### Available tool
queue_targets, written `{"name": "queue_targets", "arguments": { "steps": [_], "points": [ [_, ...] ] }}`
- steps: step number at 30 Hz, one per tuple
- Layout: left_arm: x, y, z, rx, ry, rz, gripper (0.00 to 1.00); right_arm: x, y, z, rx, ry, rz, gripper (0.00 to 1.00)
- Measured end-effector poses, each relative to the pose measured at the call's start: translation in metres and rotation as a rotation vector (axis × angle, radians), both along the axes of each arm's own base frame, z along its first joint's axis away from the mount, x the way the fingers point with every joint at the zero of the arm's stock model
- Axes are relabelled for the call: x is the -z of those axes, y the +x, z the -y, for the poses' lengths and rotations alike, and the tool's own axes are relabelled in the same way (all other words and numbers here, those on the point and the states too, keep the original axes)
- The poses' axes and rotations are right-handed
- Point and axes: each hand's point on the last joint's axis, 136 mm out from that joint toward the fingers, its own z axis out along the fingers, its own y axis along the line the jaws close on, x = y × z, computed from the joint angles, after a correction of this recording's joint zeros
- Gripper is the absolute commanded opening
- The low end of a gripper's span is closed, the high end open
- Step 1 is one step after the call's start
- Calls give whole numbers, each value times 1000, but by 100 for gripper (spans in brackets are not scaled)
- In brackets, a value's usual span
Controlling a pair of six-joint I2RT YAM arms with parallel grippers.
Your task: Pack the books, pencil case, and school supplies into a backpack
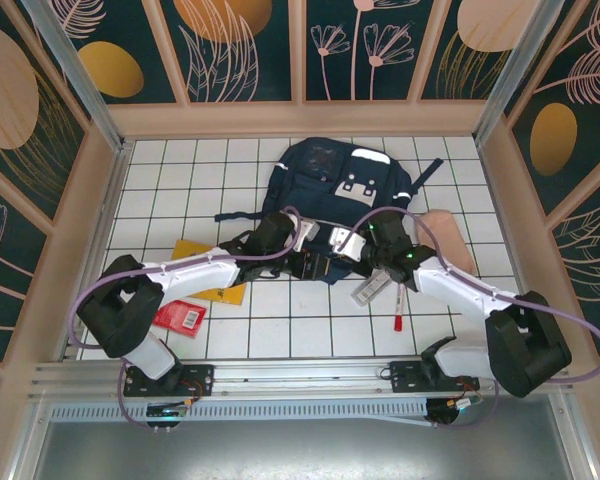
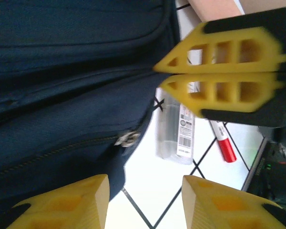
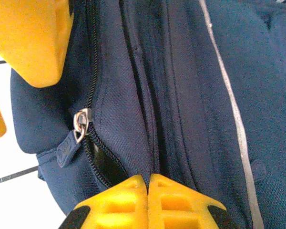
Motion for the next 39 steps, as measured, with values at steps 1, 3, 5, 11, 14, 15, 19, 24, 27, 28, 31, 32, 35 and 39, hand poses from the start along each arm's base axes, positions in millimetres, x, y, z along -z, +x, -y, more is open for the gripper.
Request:
{"name": "queue_targets", "arguments": {
  "steps": [1,3,5,11,14,15,19,24,27,28,31,32,35,39],
  "points": [
    [3,1,0,-3,7,-2,42,-5,1,0,-2,21,6,0],
    [7,2,0,-6,15,-7,43,-16,2,0,-8,61,20,0],
    [8,3,2,-6,11,-4,43,-22,1,0,-18,92,20,0],
    [-2,6,10,9,-35,17,43,-27,-7,-7,-51,159,-23,0],
    [-9,4,16,35,-74,26,43,-30,-8,-10,-64,178,-30,0],
    [-10,4,17,38,-78,30,43,-32,-8,-11,-68,182,-30,0],
    [-9,7,16,19,-66,42,41,-38,-9,-14,-85,208,-36,0],
    [-4,19,12,-57,-24,66,20,-42,-12,-18,-95,238,-57,0],
    [-2,25,8,-91,-3,79,10,-43,-11,-19,-97,243,-62,0],
    [-1,25,7,-91,2,84,6,-43,-11,-19,-97,243,-61,0],
    [1,25,6,-81,18,95,0,-41,-11,-18,-91,235,-67,0],
    [1,24,6,-72,20,102,0,-40,-11,-17,-86,228,-68,0],
    [1,20,8,-33,17,108,0,-39,-8,-13,-68,202,-61,0],
    [-2,10,9,31,7,106,0,-28,-3,-5,-43,132,-56,0]
  ]
}}
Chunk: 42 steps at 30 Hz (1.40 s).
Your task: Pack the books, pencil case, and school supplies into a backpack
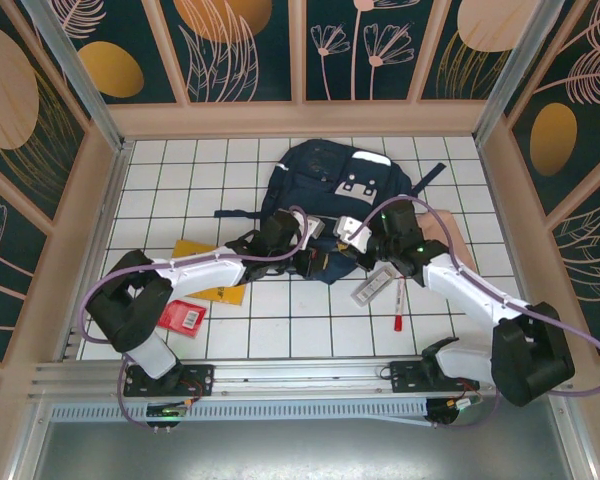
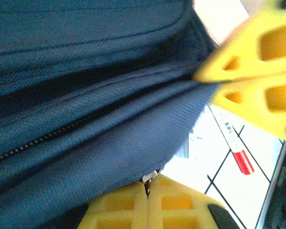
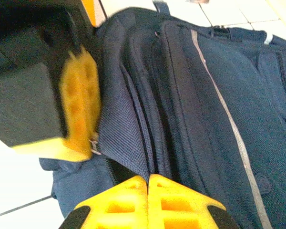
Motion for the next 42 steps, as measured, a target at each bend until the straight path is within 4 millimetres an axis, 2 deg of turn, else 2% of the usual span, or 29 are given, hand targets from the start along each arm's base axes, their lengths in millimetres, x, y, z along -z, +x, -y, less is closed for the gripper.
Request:
{"name": "queue_targets", "arguments": {
  "steps": [7,12,14,17,19,21,25,28,30,34,37,38,41,42],
  "points": [
    [-16,-13,-13,81,-26,32,0,28,7,19,38,-157,6,0],
    [-6,-9,-29,100,25,32,0,28,18,36,96,-177,15,0],
    [-4,-9,-33,113,33,33,21,26,18,36,97,-163,14,0],
    [-6,-13,-31,152,17,36,40,19,14,32,78,-128,14,0],
    [-9,-18,-26,181,2,48,45,14,11,28,61,-102,11,0],
    [-14,-21,-20,204,-18,67,45,10,8,24,45,-79,4,0],
    [-18,-18,-5,224,-41,86,48,6,6,19,25,-53,-7,0],
    [-14,-12,4,212,-35,96,56,3,5,17,14,-41,-7,0],
    [-7,-10,6,191,-20,89,56,1,5,16,11,-34,-5,0],
    [6,-4,9,134,28,84,56,0,5,15,10,-28,-11,0],
    [15,5,10,62,70,78,48,0,4,15,13,-22,-18,0],
    [18,10,10,38,80,77,43,0,4,14,14,-20,-20,0],
    [21,19,10,-14,100,76,15,0,4,15,18,-18,-23,0],
    [21,20,9,-21,104,78,10,0,5,15,20,-19,-23,0]
  ]
}}
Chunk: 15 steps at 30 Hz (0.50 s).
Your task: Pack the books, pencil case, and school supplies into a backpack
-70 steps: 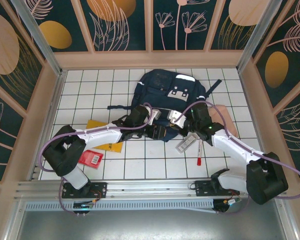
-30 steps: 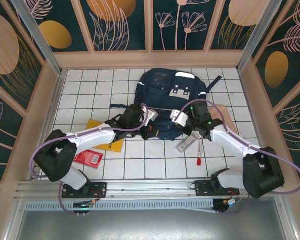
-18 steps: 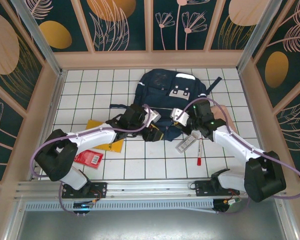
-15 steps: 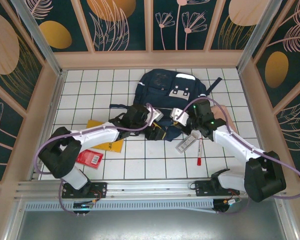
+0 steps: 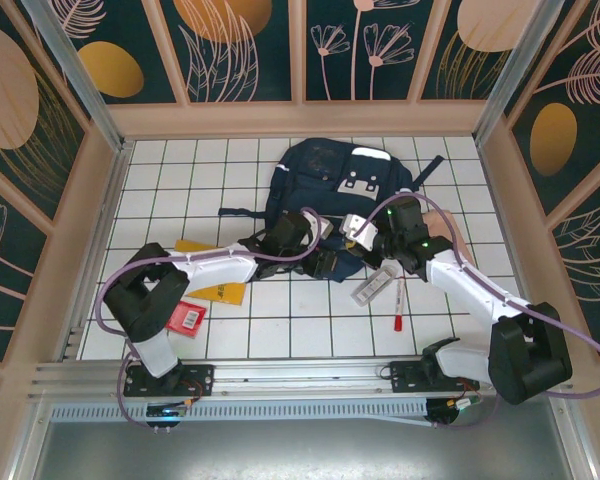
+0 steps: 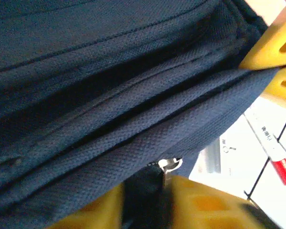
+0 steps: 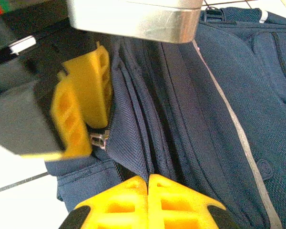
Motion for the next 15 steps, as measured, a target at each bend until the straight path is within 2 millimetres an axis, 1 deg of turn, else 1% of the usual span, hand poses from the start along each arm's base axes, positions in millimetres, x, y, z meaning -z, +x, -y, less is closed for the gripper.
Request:
{"name": "queue_targets", "arguments": {
  "steps": [2,3,5,7,9,11,13,15],
  "points": [
    [-1,2,0,1,5,15,1,0,1,0,3,-2,2,0],
    [-3,1,1,7,9,23,0,0,1,1,5,-4,2,0],
    [-7,-1,0,19,14,35,0,1,2,2,11,-10,5,0],
    [-18,-3,-2,30,1,60,0,1,3,3,19,-18,8,0],
    [-32,-9,-7,46,-19,84,0,3,5,6,32,-30,14,0],
    [-40,-14,-13,53,-29,102,0,4,5,7,34,-38,19,0],
    [-38,-14,-23,50,-21,111,0,5,5,7,33,-46,24,0],
    [-28,-11,-36,48,1,106,0,9,5,9,34,-65,29,0]
  ]
}}
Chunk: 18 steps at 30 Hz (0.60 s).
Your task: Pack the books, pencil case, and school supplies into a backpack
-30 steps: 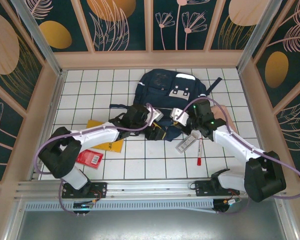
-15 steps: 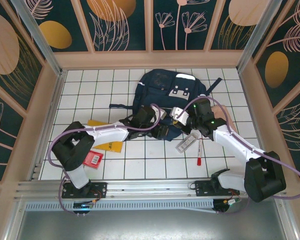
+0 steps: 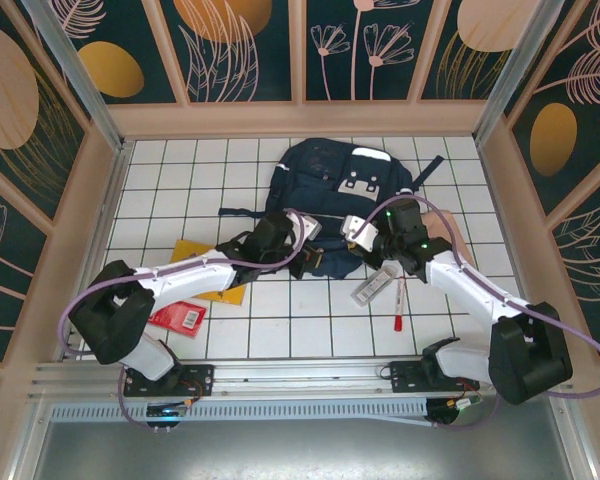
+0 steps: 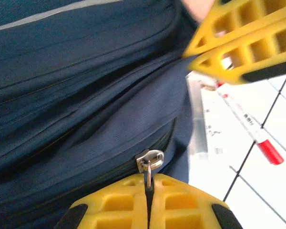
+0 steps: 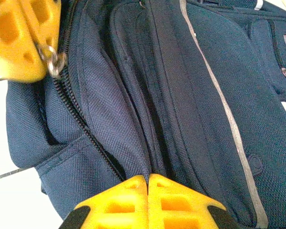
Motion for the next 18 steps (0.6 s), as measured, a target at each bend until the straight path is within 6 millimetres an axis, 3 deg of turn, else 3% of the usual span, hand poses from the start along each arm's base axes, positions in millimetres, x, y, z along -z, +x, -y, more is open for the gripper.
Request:
{"name": "queue_targets", "arguments": {
  "steps": [6,7,8,11,18],
  "points": [
    [20,6,-25,23,40,-18,0,13,0,10,19,-73,13,0],
    [22,5,-24,36,44,-15,0,15,-1,10,19,-81,13,12],
    [24,3,-24,48,48,-17,0,16,-2,10,19,-86,10,31],
    [30,-4,-20,87,42,-51,0,15,-7,6,8,-81,7,53],
    [20,-23,-2,189,-28,-96,0,-4,-27,-30,-109,42,-1,60]
  ]
}}
